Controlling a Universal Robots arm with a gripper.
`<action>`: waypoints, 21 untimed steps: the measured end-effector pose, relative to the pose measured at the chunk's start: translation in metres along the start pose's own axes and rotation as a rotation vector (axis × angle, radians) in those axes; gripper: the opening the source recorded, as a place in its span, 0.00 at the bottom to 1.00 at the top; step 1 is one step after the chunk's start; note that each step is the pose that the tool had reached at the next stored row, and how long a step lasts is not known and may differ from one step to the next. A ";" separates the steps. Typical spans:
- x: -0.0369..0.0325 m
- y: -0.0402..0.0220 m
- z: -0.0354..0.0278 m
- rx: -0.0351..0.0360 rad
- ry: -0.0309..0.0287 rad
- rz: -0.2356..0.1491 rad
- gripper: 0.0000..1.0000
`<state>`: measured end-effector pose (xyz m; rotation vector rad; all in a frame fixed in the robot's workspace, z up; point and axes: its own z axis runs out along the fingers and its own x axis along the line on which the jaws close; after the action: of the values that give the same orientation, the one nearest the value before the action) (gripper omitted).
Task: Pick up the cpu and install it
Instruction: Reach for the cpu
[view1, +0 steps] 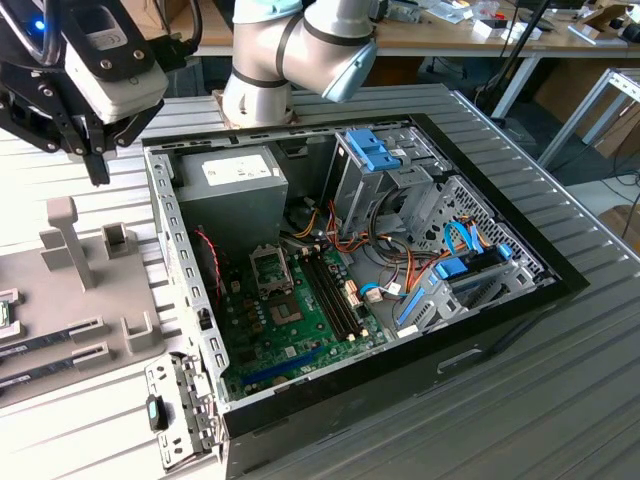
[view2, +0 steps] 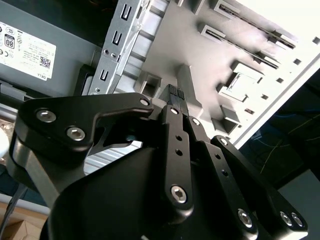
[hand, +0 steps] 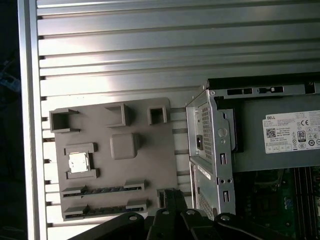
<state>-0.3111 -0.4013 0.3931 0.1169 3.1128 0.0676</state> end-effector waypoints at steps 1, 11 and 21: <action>0.0004 0.0000 0.0000 0.0000 0.0000 0.000 0.11; 0.0053 -0.0004 -0.0001 0.0000 0.0000 0.000 0.11; 0.0095 -0.0007 -0.0003 0.0000 0.0000 0.000 0.11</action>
<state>-0.3206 -0.4013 0.3931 0.1169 3.1128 0.0676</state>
